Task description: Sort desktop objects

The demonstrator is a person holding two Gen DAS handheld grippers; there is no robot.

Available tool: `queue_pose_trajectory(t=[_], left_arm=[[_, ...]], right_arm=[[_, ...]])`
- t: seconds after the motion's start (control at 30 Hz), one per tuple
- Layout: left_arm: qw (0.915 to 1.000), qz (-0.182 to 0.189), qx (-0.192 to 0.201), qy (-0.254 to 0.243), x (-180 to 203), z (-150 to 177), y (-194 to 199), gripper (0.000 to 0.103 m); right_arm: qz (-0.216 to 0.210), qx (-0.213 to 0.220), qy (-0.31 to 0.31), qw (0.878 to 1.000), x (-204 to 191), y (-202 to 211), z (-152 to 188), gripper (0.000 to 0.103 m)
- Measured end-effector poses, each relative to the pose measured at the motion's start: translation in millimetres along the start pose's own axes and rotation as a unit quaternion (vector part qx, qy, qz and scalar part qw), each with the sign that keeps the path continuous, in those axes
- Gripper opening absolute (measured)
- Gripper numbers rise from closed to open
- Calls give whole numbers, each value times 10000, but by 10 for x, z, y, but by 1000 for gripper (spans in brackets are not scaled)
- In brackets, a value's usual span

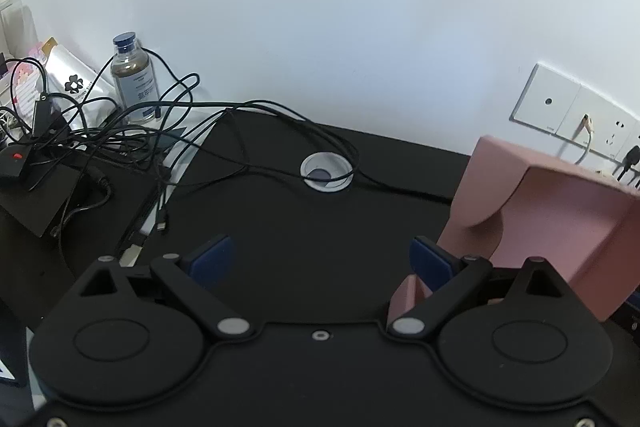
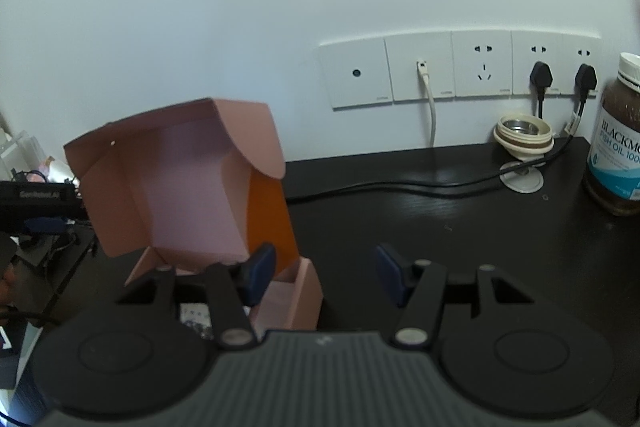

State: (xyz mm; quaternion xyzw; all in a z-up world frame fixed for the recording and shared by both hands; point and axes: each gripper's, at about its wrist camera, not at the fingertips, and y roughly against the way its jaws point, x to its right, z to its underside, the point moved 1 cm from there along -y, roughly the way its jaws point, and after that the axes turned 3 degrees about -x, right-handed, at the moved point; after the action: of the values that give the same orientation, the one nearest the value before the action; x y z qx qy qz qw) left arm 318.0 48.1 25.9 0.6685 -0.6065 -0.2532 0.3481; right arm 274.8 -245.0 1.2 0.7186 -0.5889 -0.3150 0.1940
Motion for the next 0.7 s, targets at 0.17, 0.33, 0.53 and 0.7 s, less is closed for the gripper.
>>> queue_pose_trajectory(t=[0.17,0.33,0.53,0.7], left_arm=[[9999,-61,-41,122,-173,11,24,97],[9990,-183,-178,358,-311,-64,-27,97],[9990,-263,-167,332,-293,-139,-53,97],[9985,-273,-284,386,-246,-205,-153,97]], right_arm=[[20,-31,-38,10000,32,3,8,56],[119,-35,-99,9999,62,19,4,56],[238,-66,-169,9996,124,45,0,56],[308,-7,-213,9993,202,95,-58,56]])
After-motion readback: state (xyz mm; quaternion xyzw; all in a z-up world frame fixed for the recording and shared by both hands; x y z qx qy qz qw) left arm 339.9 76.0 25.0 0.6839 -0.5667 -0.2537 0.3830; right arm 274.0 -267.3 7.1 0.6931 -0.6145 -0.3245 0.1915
